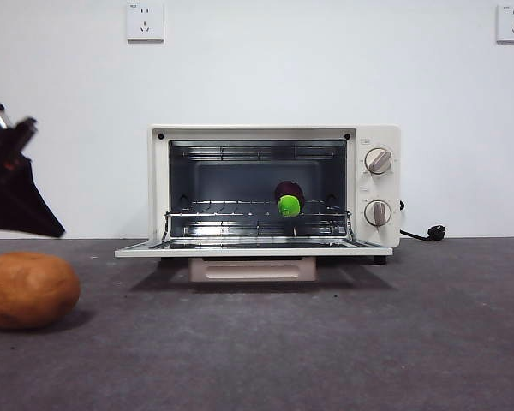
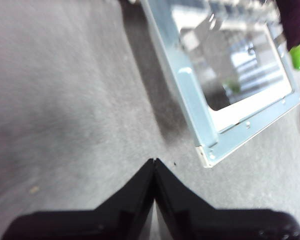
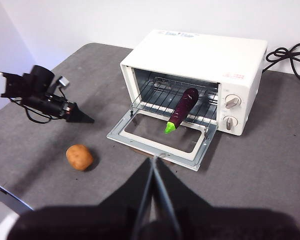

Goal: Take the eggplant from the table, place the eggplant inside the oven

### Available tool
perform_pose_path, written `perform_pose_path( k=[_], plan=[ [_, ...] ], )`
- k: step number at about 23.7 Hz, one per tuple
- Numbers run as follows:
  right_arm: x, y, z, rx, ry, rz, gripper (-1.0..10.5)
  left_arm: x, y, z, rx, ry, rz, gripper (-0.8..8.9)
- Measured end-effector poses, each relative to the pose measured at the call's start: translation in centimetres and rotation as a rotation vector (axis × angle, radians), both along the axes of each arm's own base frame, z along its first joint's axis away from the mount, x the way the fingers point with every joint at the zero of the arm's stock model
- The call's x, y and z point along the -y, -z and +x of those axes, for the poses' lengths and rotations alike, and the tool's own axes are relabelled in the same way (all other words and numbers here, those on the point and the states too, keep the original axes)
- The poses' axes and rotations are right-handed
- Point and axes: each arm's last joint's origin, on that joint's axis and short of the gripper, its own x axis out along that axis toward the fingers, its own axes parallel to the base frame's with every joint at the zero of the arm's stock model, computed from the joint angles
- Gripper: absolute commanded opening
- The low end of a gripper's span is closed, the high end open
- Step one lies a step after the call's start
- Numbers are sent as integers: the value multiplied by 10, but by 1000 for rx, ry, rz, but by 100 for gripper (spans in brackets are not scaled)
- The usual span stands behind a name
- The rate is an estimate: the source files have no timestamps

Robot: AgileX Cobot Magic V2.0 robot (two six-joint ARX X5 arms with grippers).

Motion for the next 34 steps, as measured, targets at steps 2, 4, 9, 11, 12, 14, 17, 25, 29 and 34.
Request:
perform_pose_path(
  k=[2, 4, 9, 11, 12, 14, 17, 25, 29, 34],
  plan=[
    [0, 0, 0, -2, 1, 3, -12, 5, 8, 3, -4, 21, -17, -6],
    [0, 0, 0, -3, 3, 6, -12, 10, 14, 6, -8, 48, -40, -6],
    [0, 0, 0, -9, 7, 15, -12, 24, 29, 12, -15, 86, -46, -7],
    [0, 0, 0, -11, 9, 18, -12, 29, 34, 14, -19, 102, -46, -7],
    [0, 0, 0, -12, 10, 20, -12, 32, 36, 15, -17, 109, -47, -7],
    [0, 0, 0, -13, 10, 21, -12, 36, 40, 16, -16, 120, -50, -7],
    [0, 0, 0, -15, 12, 24, -12, 40, 45, 18, -22, 129, -58, -7],
    [0, 0, 0, -18, 15, 29, -12, 41, 48, 20, -5, 144, -94, -8],
    [0, 0, 0, -19, 15, 30, -12, 42, 46, 22, 16, 169, -149, -8],
    [0, 0, 0, -20, 17, 33, -12, 45, 46, 22, 13, 171, -152, -8]
  ],
)
